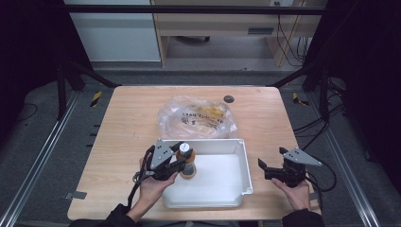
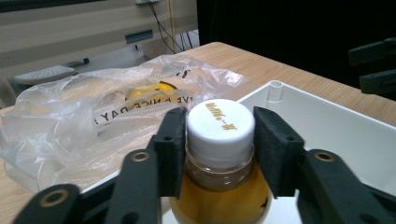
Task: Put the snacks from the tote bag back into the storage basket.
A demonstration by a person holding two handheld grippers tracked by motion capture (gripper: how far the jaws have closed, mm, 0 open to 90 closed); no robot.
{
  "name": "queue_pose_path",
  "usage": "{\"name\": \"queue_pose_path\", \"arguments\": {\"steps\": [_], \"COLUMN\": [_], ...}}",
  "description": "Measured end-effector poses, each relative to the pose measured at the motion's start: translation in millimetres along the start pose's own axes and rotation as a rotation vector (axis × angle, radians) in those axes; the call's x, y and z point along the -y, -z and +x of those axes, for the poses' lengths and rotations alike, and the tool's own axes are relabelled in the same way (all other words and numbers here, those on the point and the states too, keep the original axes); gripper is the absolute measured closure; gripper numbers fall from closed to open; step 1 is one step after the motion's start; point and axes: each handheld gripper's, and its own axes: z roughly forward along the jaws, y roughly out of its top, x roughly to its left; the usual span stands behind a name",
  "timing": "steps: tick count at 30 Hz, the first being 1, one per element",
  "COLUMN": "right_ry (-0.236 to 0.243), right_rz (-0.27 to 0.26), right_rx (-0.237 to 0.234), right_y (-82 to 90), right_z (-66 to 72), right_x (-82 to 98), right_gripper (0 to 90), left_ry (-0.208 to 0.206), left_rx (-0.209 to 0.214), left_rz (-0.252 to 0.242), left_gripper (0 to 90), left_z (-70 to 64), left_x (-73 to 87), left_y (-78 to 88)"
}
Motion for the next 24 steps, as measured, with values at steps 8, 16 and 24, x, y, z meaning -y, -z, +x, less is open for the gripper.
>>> {"name": "queue_pose_path", "arguments": {"steps": [8, 16, 24], "right_ry": [0.001, -0.002, -0.010], "right_rz": [0.001, 0.001, 0.013], "right_rx": [0.000, 0.008, 0.017], "right_y": [0.0, 1.7, 1.6], "right_z": [0.4, 0.2, -0.5], "right_x": [0.2, 0.7, 2.4], "right_gripper": [6.2, 5.9, 5.8], "left_ry": [0.021, 0.029, 0.059], "left_rx": [0.043, 0.033, -0.010], "left_rz": [0.005, 0.028, 0.055], "left_gripper": [38.1, 31.8, 28.8], "left_z": [5.2, 20.1, 45.3], "left_x": [-1.5, 3.7, 15.2], "left_y": [12.7, 31.4, 43.7]}}
